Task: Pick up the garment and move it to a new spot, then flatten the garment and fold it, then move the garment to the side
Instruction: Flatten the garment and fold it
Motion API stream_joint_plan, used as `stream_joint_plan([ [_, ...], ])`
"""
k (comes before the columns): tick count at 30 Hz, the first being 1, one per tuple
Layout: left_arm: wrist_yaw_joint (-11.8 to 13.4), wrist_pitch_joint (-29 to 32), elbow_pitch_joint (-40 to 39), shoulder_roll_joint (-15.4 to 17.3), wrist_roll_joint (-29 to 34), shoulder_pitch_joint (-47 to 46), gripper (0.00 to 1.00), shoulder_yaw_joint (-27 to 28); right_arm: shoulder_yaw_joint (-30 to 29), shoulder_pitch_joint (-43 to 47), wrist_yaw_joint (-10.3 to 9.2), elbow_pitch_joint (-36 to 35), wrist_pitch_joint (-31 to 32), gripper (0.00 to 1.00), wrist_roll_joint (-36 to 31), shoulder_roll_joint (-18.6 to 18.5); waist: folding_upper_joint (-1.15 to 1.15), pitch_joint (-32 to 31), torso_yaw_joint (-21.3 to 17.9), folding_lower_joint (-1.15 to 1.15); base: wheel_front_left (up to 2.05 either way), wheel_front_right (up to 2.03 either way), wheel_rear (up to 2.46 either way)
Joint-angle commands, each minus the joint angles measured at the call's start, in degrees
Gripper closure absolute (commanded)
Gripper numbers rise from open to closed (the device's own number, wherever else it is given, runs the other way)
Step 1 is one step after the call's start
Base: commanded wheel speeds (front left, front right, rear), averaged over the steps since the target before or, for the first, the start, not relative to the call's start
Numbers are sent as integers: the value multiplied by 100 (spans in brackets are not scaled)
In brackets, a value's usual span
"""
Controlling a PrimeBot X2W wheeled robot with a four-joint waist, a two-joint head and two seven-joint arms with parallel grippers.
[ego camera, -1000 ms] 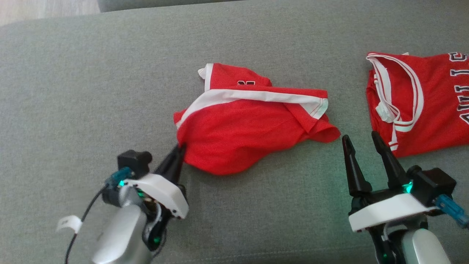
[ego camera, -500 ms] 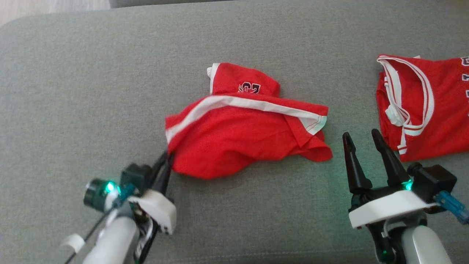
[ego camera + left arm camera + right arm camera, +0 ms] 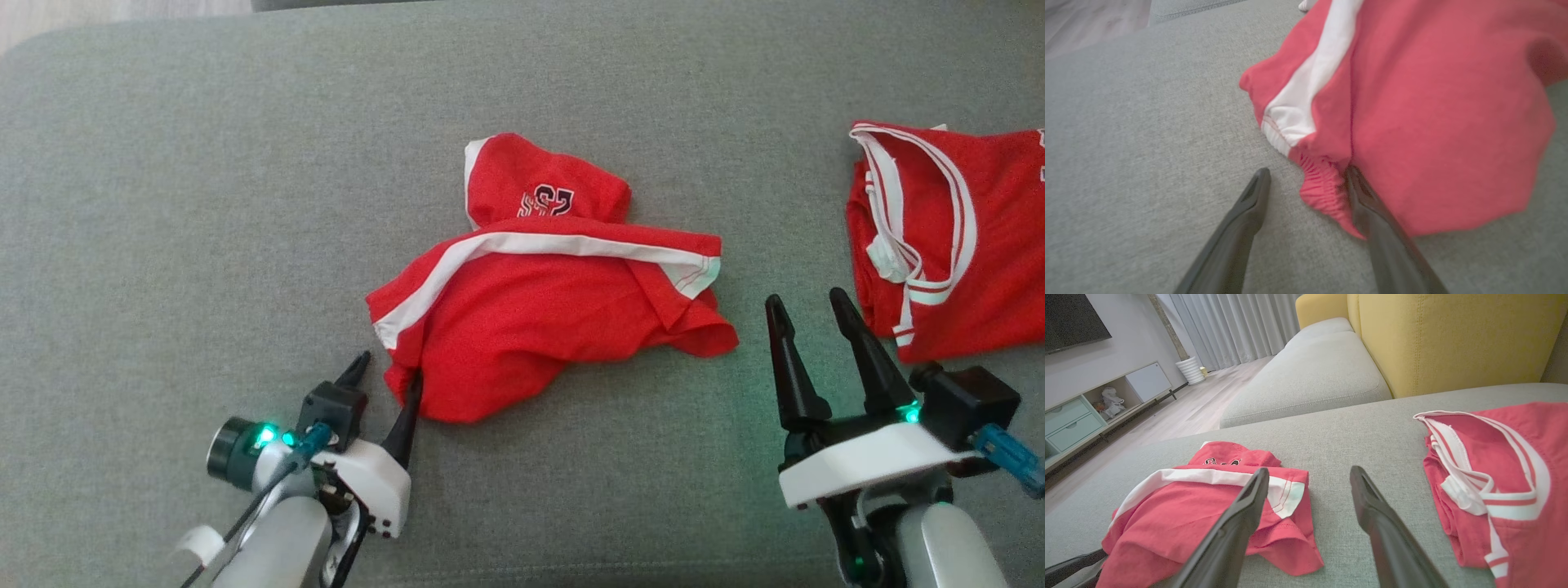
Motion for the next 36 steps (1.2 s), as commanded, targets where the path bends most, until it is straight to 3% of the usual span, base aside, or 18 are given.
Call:
stream_joint_plan([
  [1,-1,33,-10,54,-50,-13,0,181,109,-205,39,-218,4,0,-2,-20,0,-26,18,0,0,0,0],
  [18,278,23,-2532,-36,-624,962,0,1339,-13,-204,39,-564,7,0,-349,-20,0,-537,327,0,0,0,0],
  [26,364,29,-2863,112,-899,1161,0,1813,-24,-69,39,-670,143,0,-599,-20,0,-772,396,0,0,0,0],
  [36,353,368,-3107,335,-1070,1452,0,1896,-9,215,39,-797,264,0,-599,-20,0,-935,356,0,0,0,0],
])
